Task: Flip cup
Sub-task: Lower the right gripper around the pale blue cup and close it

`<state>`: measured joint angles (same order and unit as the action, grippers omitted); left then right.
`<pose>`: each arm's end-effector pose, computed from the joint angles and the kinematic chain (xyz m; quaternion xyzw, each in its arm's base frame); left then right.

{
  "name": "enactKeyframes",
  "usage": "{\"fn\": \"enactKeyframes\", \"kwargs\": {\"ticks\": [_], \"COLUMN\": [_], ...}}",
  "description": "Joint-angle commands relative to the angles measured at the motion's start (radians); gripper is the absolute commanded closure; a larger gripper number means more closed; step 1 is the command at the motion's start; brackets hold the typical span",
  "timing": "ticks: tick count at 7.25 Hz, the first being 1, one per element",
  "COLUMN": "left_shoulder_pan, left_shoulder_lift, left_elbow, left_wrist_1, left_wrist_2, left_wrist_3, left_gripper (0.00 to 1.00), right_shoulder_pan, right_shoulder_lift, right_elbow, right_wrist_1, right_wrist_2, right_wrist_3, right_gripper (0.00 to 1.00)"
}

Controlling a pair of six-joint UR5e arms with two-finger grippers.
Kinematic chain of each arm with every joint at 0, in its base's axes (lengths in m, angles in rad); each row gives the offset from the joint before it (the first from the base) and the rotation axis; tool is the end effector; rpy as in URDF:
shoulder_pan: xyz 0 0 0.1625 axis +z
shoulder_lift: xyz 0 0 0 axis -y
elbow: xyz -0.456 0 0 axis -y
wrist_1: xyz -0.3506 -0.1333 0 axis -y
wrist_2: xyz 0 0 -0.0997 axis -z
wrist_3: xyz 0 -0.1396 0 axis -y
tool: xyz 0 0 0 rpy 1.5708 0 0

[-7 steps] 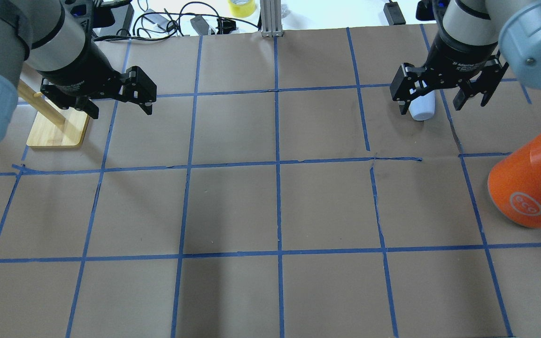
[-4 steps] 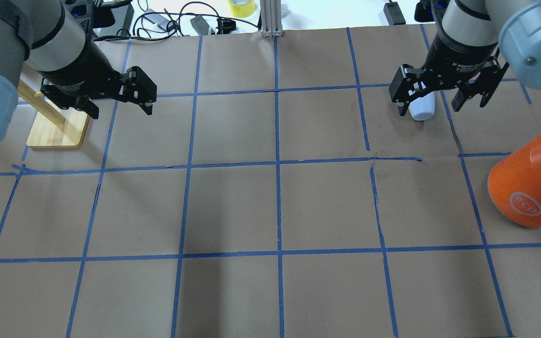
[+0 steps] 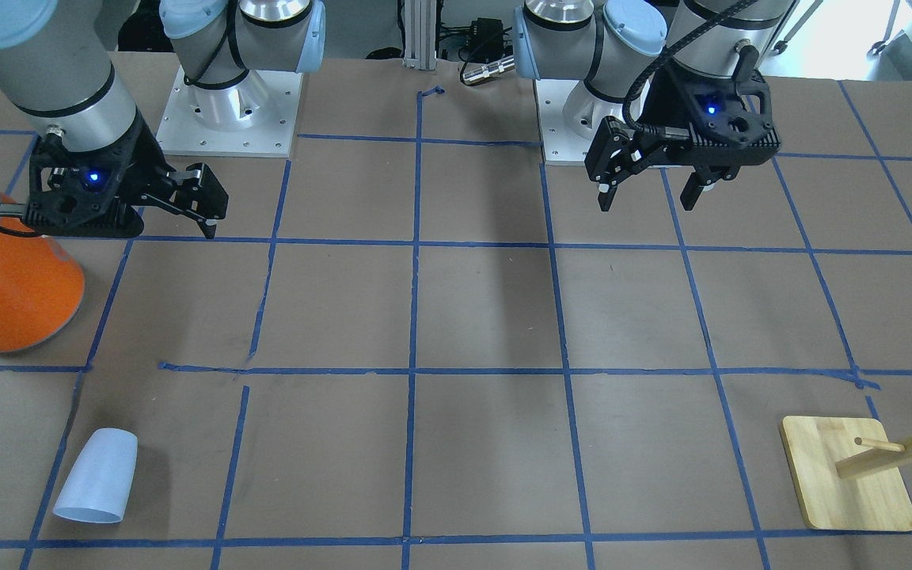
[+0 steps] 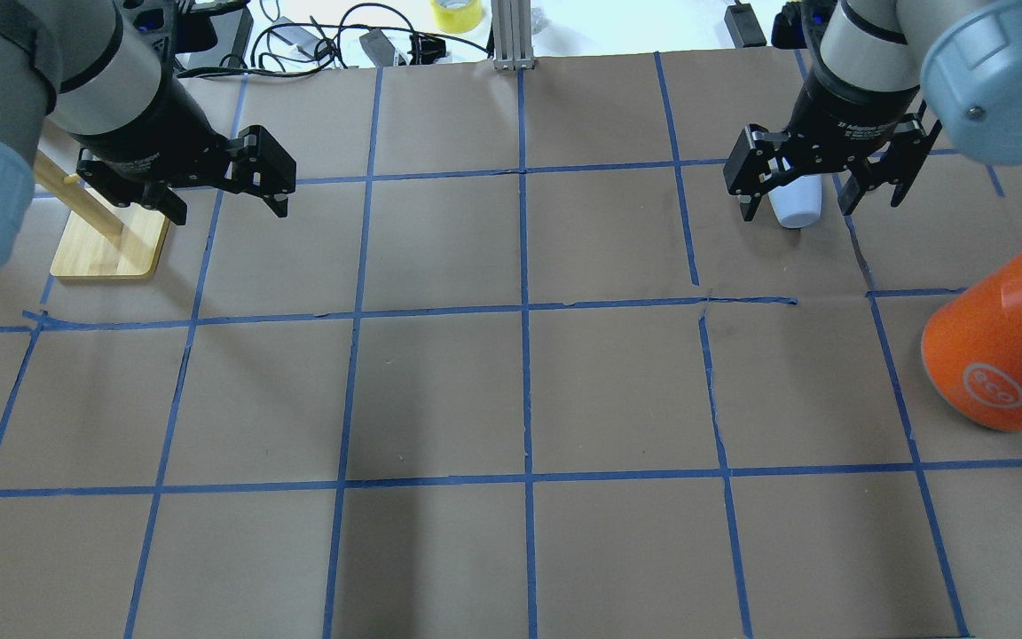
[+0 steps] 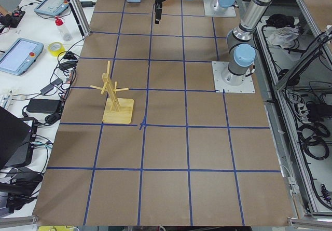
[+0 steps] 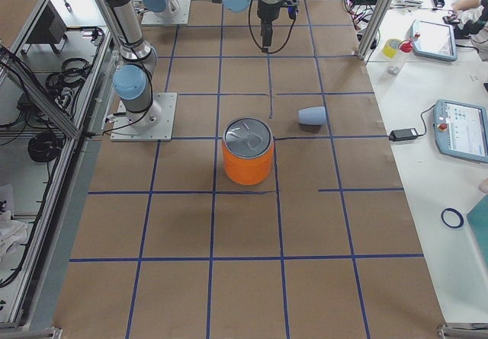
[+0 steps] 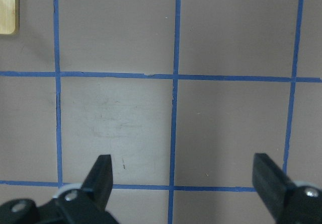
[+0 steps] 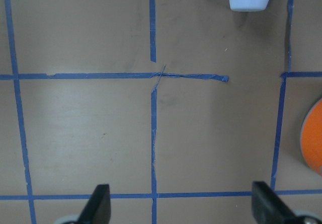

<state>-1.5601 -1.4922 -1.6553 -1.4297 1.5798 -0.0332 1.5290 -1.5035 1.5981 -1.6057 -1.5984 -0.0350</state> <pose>-0.1274 -0.4338 0.4901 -0.0222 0.9975 -0.0676 0.0037 0.1097 -0.4759 0.4391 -0.0030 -0.9995 -0.0303 0.0126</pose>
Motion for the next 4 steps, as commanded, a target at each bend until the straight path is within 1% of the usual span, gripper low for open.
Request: {"fn": "enactKeyframes", "kwargs": {"ticks": [1, 2, 3, 4], "left_shoulder_pan": [0.0, 0.0, 0.0, 0.002], "left_shoulder_lift": [0.001, 0.001, 0.001, 0.001], "left_elbow": [0.0, 0.0, -0.001, -0.003], "left_wrist_1": [0.0, 0.0, 0.0, 0.0], "left_wrist_2": [0.0, 0.0, 0.0, 0.0], "left_wrist_3": [-0.001, -0.001, -0.001, -0.001], "left_gripper": [0.0, 0.0, 0.0, 0.0], "right_shoulder_pan": [-0.03, -0.035, -0.038, -0.04], "right_shoulder_lift": [0.083, 0.103, 0.149, 0.161], "right_elbow": [-0.001, 0.002, 0.002, 0.002], "right_wrist_1": [-0.066, -0.13, -0.185, -0.26], "right_wrist_2": [-0.008, -0.011, -0.011, -0.008], "right_wrist_3": [0.036, 0.03, 0.029, 0.027], "right_gripper": [0.0, 0.0, 0.0, 0.0]}}
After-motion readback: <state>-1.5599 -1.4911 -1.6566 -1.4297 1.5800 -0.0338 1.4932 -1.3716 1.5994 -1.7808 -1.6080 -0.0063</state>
